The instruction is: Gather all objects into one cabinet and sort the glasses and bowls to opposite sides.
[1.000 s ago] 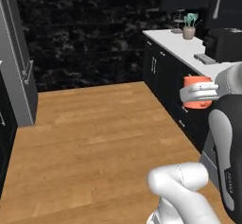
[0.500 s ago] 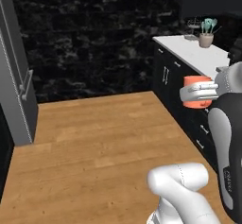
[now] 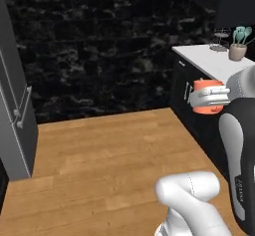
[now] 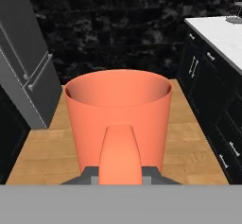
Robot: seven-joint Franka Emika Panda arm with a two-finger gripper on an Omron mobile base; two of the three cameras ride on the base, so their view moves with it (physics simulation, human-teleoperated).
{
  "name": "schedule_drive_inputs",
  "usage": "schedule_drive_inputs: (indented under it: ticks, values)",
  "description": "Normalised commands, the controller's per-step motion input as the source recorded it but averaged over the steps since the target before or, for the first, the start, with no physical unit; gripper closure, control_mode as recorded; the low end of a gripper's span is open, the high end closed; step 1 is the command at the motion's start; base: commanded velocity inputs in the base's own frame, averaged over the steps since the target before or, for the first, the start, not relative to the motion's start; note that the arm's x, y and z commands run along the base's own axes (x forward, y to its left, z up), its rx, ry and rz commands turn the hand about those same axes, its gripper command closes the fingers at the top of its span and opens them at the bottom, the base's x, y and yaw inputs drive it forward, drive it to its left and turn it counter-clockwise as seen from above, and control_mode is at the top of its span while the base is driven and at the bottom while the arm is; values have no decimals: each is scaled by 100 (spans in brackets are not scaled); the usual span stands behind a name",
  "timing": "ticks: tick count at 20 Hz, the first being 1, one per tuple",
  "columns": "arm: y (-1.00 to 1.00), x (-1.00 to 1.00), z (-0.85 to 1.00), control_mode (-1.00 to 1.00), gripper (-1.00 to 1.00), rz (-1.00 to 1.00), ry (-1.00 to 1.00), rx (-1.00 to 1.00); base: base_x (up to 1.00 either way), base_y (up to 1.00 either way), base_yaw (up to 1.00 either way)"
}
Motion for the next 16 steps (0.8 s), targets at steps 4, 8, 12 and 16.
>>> schedule_drive_inputs:
  ticks: [4, 8, 12, 16]
  values:
    - [0, 0, 0, 100, 100, 0, 0, 0, 100, 0, -5]
    - [0, 0, 0, 100, 100, 0, 0, 0, 92, -5, -43]
    - [0, 0, 0, 100, 100, 0, 0, 0, 54, 0, -67]
    - [0, 0, 0, 100, 100, 0, 0, 0, 56, 0, -67]
